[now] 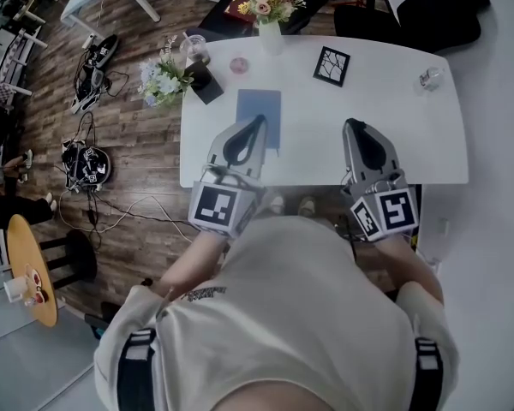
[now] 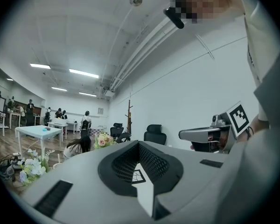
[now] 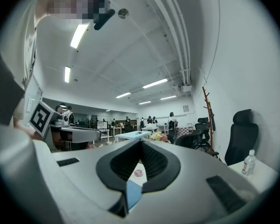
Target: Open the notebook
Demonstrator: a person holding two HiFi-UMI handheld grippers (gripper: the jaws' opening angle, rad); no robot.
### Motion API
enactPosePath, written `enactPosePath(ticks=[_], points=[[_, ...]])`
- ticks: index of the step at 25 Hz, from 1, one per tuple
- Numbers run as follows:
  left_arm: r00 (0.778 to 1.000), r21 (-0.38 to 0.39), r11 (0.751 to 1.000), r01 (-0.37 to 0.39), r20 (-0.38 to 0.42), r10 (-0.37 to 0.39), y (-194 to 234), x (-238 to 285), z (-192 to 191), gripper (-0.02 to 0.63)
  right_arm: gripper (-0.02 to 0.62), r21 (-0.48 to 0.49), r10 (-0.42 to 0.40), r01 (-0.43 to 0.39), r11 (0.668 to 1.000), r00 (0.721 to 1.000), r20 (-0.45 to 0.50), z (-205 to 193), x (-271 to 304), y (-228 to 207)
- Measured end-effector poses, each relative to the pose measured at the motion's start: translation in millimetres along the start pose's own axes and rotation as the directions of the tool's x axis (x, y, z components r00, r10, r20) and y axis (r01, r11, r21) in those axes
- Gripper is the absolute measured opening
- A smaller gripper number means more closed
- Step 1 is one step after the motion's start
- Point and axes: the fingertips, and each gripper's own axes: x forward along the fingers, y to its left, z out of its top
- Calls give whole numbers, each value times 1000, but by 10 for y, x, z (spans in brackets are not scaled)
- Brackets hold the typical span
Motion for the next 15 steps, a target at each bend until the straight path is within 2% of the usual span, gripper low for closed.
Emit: enactPosePath(ticks=[15], points=[[1000,21,1000,3,5,-4,-113,-107,-36,0,2,1,20,-20,1000,1000,-8,-16,-87,103]])
